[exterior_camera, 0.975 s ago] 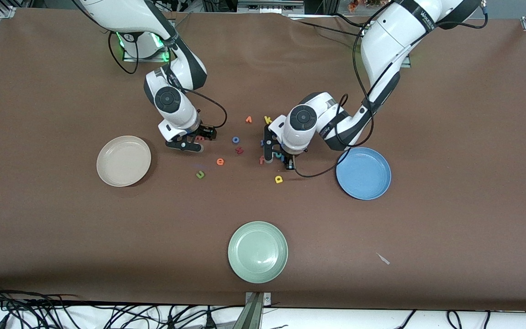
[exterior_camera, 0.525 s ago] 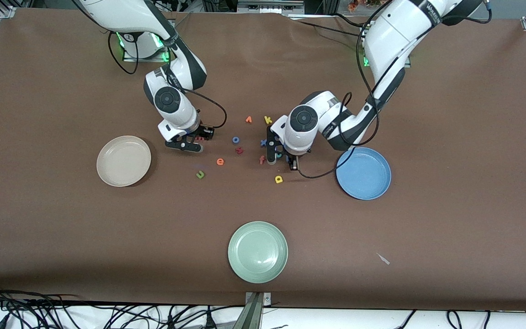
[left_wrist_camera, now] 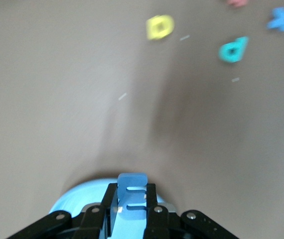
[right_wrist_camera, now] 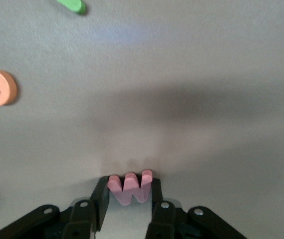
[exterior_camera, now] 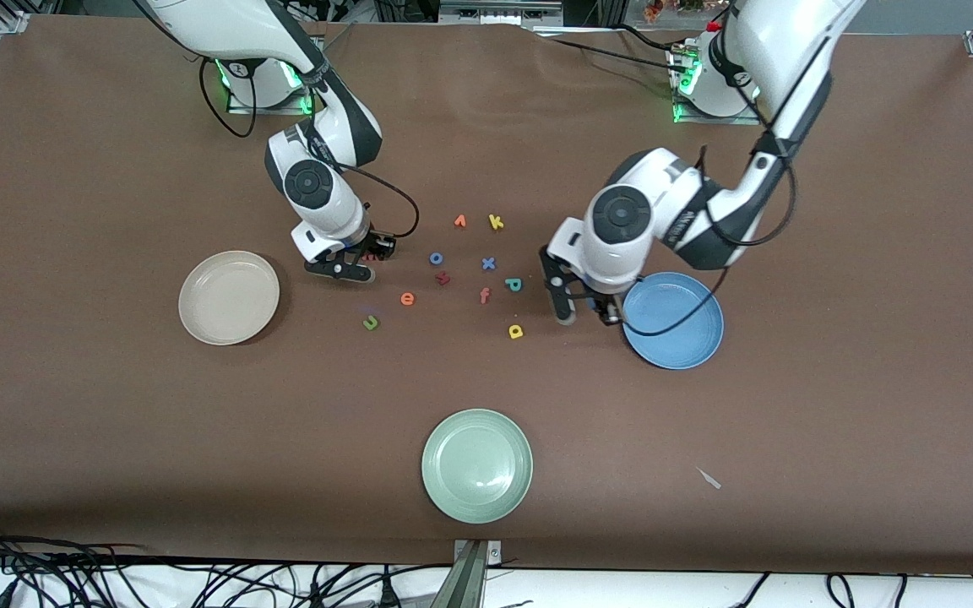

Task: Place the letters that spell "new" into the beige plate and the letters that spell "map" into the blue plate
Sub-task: 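Lower the m onto the blue plate while the right gripper drops w, then grasp the green n with the right gripper while the left gripper reaches teal p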

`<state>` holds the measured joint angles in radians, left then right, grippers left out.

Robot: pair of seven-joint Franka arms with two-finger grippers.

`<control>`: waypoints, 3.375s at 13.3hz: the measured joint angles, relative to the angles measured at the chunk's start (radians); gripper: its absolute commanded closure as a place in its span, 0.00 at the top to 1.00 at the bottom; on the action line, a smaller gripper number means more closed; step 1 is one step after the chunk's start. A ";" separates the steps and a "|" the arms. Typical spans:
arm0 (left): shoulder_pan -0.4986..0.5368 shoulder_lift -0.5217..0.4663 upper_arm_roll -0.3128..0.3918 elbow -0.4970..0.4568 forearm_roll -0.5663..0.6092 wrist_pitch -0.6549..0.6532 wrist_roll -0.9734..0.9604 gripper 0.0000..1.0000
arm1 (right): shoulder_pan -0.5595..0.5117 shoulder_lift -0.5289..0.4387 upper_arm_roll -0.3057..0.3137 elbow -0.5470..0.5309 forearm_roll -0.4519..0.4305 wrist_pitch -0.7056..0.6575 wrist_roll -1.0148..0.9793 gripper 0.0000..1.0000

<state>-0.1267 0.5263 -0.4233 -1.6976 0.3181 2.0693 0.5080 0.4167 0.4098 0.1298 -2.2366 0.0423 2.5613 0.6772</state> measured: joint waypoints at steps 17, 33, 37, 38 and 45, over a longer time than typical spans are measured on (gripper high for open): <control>0.259 0.046 0.007 -0.163 0.000 0.167 -0.406 0.06 | -0.084 0.025 -0.349 0.226 -0.096 -0.369 -0.548 1.00; 0.276 0.023 -0.055 -0.152 0.000 0.166 -0.498 1.00 | 0.001 0.148 -0.139 0.475 -0.008 -0.367 -0.121 1.00; 0.260 0.021 -0.068 -0.137 -0.032 0.162 -0.578 1.00 | 0.027 0.199 -0.123 0.510 0.003 -0.323 -0.044 1.00; 0.249 0.021 -0.068 -0.129 -0.055 0.161 -0.610 1.00 | 0.033 0.206 -0.122 0.511 0.004 -0.312 -0.039 1.00; 0.083 0.021 -0.075 -0.115 -0.093 0.155 -1.097 1.00 | 0.035 0.260 -0.121 0.512 0.005 -0.244 -0.030 0.92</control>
<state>-0.0439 0.5471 -0.4983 -1.8124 0.2246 2.2240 -0.5886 0.4521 0.6695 0.0086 -1.7248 0.0474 2.3172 0.6468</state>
